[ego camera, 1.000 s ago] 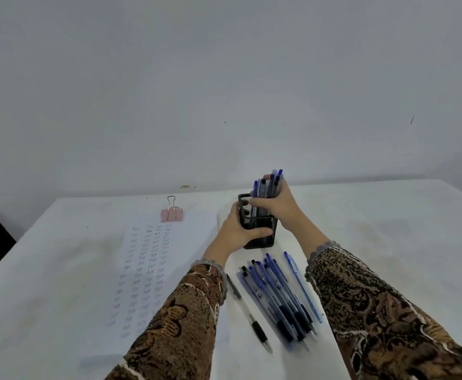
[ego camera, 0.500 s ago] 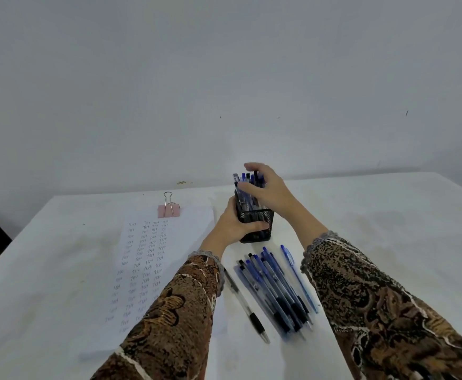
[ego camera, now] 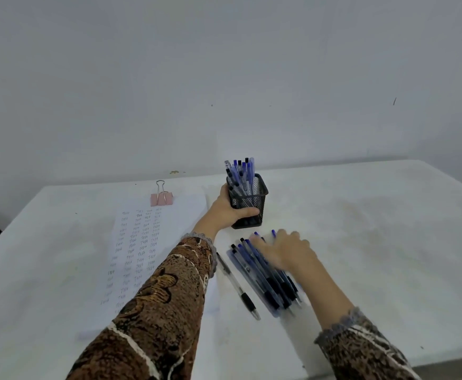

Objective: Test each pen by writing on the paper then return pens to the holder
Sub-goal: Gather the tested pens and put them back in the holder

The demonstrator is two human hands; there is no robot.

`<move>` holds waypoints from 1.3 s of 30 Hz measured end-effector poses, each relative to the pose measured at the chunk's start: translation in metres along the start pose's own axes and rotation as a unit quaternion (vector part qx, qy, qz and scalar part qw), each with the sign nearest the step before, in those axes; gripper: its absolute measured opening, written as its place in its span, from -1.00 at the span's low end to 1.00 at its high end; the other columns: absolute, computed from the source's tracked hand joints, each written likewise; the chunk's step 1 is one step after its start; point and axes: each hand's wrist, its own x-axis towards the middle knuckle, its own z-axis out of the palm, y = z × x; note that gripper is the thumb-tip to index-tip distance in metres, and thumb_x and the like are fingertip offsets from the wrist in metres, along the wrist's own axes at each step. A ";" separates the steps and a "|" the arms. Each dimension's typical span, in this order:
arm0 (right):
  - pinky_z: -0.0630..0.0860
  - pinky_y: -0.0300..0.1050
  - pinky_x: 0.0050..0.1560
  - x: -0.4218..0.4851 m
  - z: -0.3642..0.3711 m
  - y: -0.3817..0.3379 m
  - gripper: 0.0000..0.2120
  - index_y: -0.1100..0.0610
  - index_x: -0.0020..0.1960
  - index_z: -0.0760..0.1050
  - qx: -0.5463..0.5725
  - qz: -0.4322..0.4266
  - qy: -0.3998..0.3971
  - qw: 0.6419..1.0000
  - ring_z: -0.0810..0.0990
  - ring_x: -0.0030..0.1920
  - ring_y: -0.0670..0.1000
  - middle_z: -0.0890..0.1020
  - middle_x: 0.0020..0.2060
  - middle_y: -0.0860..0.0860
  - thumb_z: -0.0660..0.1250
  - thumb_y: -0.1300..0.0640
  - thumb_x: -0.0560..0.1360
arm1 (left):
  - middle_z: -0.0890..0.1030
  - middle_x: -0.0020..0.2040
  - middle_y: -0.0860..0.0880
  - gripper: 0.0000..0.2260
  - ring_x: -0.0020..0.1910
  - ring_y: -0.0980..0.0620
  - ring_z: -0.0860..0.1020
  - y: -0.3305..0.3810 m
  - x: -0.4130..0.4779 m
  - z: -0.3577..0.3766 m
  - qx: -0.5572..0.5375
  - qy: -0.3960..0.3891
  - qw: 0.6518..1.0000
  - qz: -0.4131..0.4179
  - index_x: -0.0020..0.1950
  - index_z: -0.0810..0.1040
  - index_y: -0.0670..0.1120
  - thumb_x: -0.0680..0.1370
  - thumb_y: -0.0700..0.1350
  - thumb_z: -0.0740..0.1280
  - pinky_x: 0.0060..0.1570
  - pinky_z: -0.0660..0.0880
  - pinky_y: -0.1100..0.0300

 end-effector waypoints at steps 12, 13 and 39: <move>0.34 0.05 0.16 -0.030 0.034 -0.022 0.00 0.18 0.42 0.07 -0.107 -0.052 0.043 0.992 0.29 0.26 0.14 0.27 0.24 0.09 0.40 -0.37 0.25 | 0.51 0.26 -0.07 -0.26 0.21 -0.08 0.49 -0.002 -0.008 0.001 0.016 -0.006 1.000 -0.003 0.44 0.15 0.00 0.38 -0.12 0.50 0.25 0.42 0.00; 0.34 0.04 0.16 -0.029 0.033 -0.024 0.00 0.19 0.40 0.09 -0.110 -0.048 0.038 0.992 0.29 0.26 0.14 0.26 0.24 0.09 0.40 -0.37 0.24 | 0.51 0.26 -0.07 -0.26 0.21 -0.09 0.49 -0.002 -0.009 0.001 0.021 -0.006 1.000 -0.003 0.44 0.16 0.00 0.38 -0.12 0.50 0.26 0.42 -0.02; 0.43 -0.10 -0.10 -0.007 0.031 -0.035 -0.51 0.18 0.23 0.23 -0.049 -0.115 0.054 0.991 0.52 0.15 0.13 0.49 0.12 0.11 0.36 0.07 0.42 | 0.46 0.26 -0.01 -0.31 0.21 -0.04 0.45 0.000 -0.016 -0.004 0.030 -0.026 0.999 -0.001 0.48 0.09 0.04 0.47 -0.18 0.40 0.26 0.41 0.05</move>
